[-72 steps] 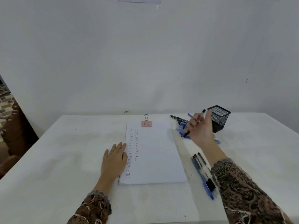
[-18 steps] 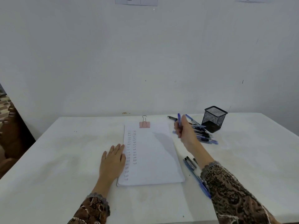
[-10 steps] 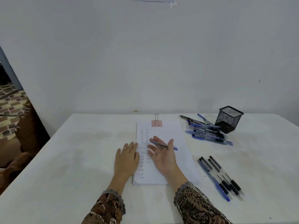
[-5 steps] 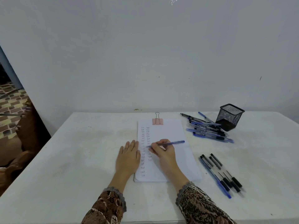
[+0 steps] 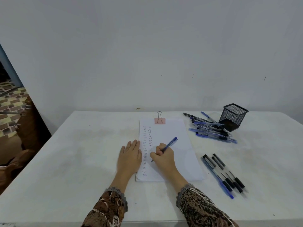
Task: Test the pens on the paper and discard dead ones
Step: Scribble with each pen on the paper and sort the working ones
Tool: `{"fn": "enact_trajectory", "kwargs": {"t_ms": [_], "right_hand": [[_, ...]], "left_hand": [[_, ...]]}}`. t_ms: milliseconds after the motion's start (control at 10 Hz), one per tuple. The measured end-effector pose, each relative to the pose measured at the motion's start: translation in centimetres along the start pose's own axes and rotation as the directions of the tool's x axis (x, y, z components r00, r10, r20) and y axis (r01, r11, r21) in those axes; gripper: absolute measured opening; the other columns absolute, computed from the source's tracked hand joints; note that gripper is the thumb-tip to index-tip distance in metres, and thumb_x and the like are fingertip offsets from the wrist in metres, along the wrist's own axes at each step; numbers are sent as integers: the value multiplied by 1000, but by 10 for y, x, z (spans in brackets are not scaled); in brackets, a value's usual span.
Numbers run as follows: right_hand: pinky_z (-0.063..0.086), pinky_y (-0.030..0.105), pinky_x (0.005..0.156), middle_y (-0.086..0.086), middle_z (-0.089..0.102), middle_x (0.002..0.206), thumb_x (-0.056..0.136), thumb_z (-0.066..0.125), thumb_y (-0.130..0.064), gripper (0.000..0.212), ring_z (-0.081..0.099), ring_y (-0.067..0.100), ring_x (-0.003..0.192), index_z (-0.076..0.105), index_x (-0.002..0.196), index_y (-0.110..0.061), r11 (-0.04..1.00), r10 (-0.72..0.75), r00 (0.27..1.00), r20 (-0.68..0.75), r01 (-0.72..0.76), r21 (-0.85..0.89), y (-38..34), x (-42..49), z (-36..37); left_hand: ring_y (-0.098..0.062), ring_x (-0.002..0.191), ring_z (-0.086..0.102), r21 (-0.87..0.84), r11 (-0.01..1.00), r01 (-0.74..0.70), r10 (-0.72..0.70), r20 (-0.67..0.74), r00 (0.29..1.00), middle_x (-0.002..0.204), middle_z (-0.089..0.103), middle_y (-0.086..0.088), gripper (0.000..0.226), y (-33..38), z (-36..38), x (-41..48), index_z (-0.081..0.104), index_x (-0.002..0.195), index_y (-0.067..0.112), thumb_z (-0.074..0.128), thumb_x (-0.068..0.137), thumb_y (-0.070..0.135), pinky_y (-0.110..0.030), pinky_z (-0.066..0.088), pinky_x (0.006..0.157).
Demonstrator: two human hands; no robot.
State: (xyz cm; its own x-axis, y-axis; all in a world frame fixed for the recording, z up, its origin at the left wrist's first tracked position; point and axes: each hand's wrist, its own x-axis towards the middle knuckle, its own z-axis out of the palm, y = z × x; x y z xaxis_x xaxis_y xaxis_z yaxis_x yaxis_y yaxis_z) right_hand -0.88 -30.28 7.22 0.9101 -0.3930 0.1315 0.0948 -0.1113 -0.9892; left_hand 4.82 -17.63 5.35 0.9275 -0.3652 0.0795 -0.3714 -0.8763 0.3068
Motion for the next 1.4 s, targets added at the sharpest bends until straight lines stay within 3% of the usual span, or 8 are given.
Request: {"fn": "enact_trajectory", "kwargs": {"t_ms": [1400], "right_hand": [[31,9,52,-5,27,57,68,53,16,48,28,2,47,25,50,-18,998,-43,998,-55,40,-51,4,1,-5]], "left_hand": [[-13,144,5,-16,1000,-3,3,-18,1000,156,11,5,48,-1,2,0,14,148,21,18,101,29,-33,3,117]]}}
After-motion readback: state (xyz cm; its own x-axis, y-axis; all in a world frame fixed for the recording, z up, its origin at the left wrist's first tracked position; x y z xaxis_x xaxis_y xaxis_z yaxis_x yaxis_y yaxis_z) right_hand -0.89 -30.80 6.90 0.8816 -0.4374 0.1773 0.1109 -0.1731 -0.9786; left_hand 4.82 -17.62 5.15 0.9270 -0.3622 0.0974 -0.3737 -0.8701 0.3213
